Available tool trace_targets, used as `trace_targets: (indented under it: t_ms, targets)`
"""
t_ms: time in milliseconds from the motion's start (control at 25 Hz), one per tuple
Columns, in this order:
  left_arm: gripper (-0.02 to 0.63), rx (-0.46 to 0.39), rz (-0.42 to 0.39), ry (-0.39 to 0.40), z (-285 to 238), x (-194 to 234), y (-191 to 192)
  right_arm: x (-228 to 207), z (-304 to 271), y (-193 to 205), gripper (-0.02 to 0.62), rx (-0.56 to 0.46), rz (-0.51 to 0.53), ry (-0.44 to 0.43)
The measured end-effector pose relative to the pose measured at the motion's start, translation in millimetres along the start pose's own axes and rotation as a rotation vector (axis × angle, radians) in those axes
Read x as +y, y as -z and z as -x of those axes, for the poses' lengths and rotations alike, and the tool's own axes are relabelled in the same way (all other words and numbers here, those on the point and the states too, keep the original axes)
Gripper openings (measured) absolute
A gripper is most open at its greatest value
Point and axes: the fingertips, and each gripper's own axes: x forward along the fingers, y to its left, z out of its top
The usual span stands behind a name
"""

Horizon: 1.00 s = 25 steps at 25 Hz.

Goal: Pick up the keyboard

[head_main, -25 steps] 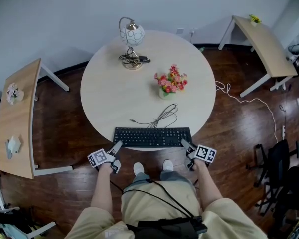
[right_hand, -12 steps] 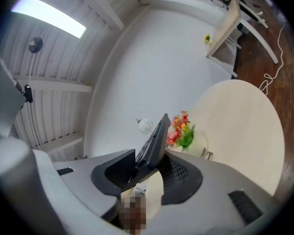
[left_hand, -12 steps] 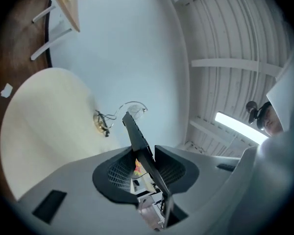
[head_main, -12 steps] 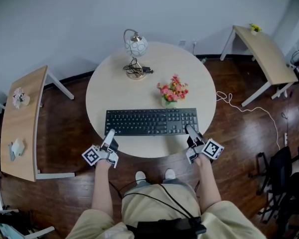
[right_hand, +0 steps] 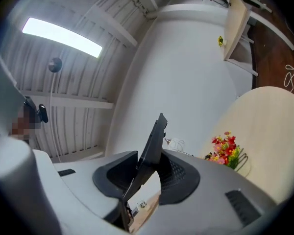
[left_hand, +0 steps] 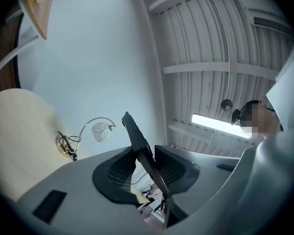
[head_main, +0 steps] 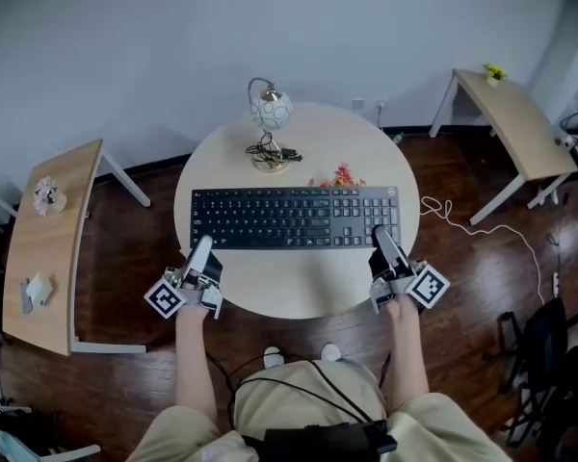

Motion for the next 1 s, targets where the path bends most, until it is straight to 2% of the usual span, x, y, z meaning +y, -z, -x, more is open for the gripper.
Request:
trace_targets:
  t_ms: [240, 1000]
  targets:
    - [0.109, -0.018, -0.041, 0.054, -17.3, -17.4, -13.6, 17.3, -11.1, -18.3, 0.138, -0.042, 0.0, -0.067]
    - [0.107, -0.009, -0.047, 0.087, -27.4, -24.4, -14.5, 31.6, -12.4, -32.1, 0.137, -0.053, 0.044, -0.105]
